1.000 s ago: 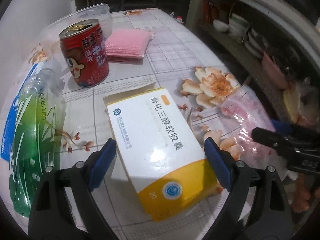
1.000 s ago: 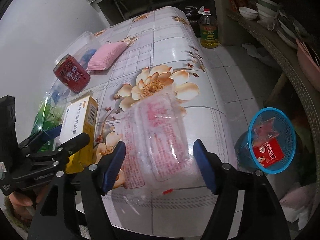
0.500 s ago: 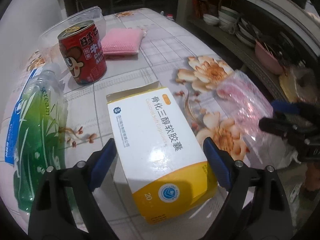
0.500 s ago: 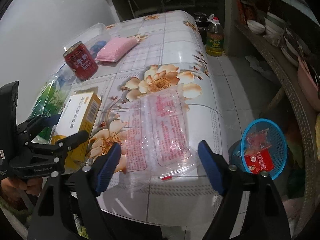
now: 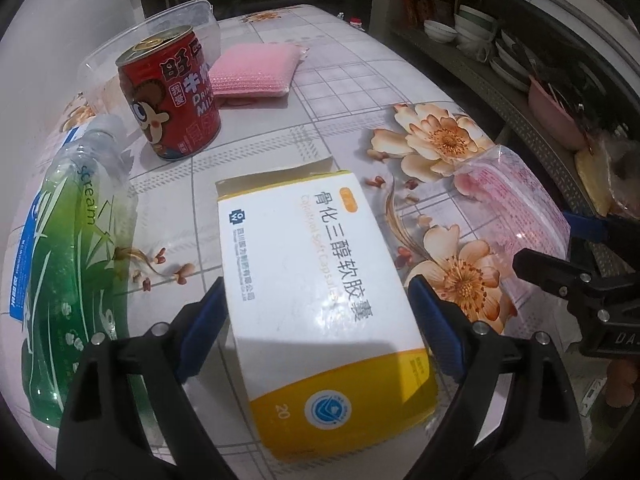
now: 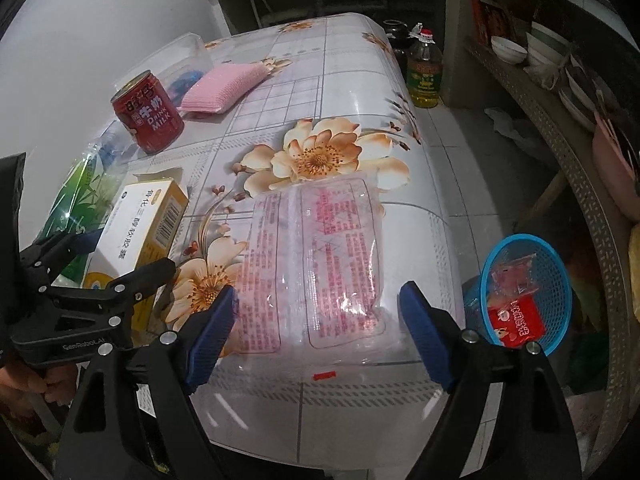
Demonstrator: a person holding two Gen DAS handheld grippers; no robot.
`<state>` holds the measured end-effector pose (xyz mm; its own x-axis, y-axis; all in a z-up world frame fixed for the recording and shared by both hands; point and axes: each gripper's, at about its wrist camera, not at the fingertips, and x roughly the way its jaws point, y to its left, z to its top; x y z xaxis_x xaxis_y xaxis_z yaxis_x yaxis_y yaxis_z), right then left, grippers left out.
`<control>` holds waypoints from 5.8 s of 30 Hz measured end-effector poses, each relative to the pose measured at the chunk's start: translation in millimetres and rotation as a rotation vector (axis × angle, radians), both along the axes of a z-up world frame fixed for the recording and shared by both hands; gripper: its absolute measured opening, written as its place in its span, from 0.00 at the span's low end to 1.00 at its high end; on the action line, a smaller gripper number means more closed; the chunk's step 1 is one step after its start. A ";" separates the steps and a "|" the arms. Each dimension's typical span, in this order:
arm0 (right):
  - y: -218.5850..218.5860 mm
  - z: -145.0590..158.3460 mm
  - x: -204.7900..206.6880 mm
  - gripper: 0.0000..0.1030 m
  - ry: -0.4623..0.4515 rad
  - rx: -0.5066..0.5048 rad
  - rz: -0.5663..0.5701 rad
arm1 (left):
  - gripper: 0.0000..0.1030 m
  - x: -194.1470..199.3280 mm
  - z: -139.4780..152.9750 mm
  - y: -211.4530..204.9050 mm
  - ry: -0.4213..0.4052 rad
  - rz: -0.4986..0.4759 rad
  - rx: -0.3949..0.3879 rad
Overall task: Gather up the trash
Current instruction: 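Grasp the clear pink-printed bag with the right gripper while the left approaches the medicine box, then grasp the white-and-yellow medicine box with the left gripper while the right holds the bag, then carry the box and bag to the blue wastebasket and open both grippers, then move both tools back over the table toward the green bottle, then grasp the green drink bottle with the right gripper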
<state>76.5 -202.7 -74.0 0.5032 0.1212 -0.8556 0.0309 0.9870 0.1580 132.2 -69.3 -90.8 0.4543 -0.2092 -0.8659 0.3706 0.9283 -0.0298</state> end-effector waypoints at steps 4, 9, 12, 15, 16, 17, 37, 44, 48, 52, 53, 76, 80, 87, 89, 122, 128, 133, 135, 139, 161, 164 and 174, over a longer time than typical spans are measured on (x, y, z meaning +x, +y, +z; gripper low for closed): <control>1.2 -0.3 0.4 0.77 -0.001 -0.009 -0.003 | 0.73 -0.1 0.4 -0.1 -0.017 -0.001 0.002; 2.1 -2.2 1.3 0.68 0.004 -0.037 -0.017 | 0.70 -0.2 1.5 1.5 -0.026 0.010 -0.006; 2.1 -2.0 0.9 0.62 0.003 -0.050 -0.024 | 0.70 -0.9 1.7 1.9 -0.031 0.015 -0.009; 1.1 -1.4 0.3 0.57 0.001 -0.056 -0.030 | 0.70 -2.1 1.7 2.0 -0.033 0.018 -0.014; 0.7 -1.3 0.0 0.55 0.001 -0.055 -0.032 | 0.69 -2.4 1.7 1.9 -0.034 0.017 -0.013; 0.2 -1.1 -0.3 0.54 -0.001 -0.055 -0.035 | 0.69 -3.1 1.7 1.6 -0.038 0.016 -0.009; -5.6 7.8 -6.2 0.40 -0.032 -0.032 -0.061 | 0.68 -9.7 12.2 2.3 -0.096 0.024 0.005; -6.2 13.0 -7.7 0.39 -0.050 -0.026 -0.065 | 0.68 -12.6 16.1 1.4 -0.114 0.025 0.005; -6.9 16.4 -8.8 0.39 -0.061 -0.020 -0.068 | 0.68 -15.0 19.4 2.5 -0.124 0.027 0.001; -7.2 19.6 -10.1 0.39 -0.072 -0.016 -0.072 | 0.68 -16.0 22.7 3.1 -0.132 0.030 -0.002; -7.4 20.4 -10.5 0.39 -0.075 -0.015 -0.073 | 0.68 -16.6 23.8 3.4 -0.134 0.031 -0.003; -49.2 44.5 -49.5 0.39 -0.174 0.047 -0.202 | 0.68 -41.9 63.1 -23.2 -0.204 -0.056 -0.055; -70.2 45.2 -62.7 0.39 -0.190 0.080 -0.247 | 0.68 -44.5 71.9 -41.7 -0.209 -0.096 -0.068; -121.6 38.8 -92.1 0.39 -0.210 0.149 -0.372 | 0.68 -43.0 84.0 -92.3 -0.203 -0.193 -0.098; -139.9 35.2 -102.2 0.39 -0.216 0.169 -0.426 | 0.68 -39.5 86.6 -112.1 -0.185 -0.230 -0.117; -336.3 -237.2 -94.6 0.71 0.076 0.443 -1.026 | 0.81 66.8 -84.8 -415.6 0.463 -0.387 -0.067; -327.3 -240.8 -105.2 0.71 0.078 0.456 -1.006 | 0.81 69.1 -68.0 -390.6 0.437 -0.387 -0.090; -308.1 -221.2 -121.5 0.71 0.052 0.443 -0.981 | 0.81 60.7 -38.3 -360.1 0.395 -0.405 -0.151; -296.3 -209.4 -123.9 0.71 0.048 0.421 -0.943 | 0.81 56.4 -24.8 -343.9 0.382 -0.413 -0.183; -262.4 -176.8 -126.3 0.71 0.030 0.351 -0.839 | 0.81 39.4 5.4 -294.3 0.344 -0.443 -0.246; -91.6 20.7 -36.8 0.80 -0.192 0.380 -0.194 | 0.81 -85.3 93.3 89.1 -0.290 0.022 -0.165; -56.4 28.4 -11.0 0.80 -0.167 0.439 -0.084 | 0.81 -74.8 100.3 127.7 -0.285 0.137 -0.227; 12.0 30.5 41.7 0.80 -0.017 0.564 0.080 | 0.80 -26.8 82.4 164.4 -0.189 0.249 -0.256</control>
<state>118.2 -190.7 -43.5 0.4870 0.5952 -0.6392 -0.0474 0.7488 0.6611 105.4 95.2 -8.4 0.6644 -0.2706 -0.6967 0.1567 0.9619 -0.2242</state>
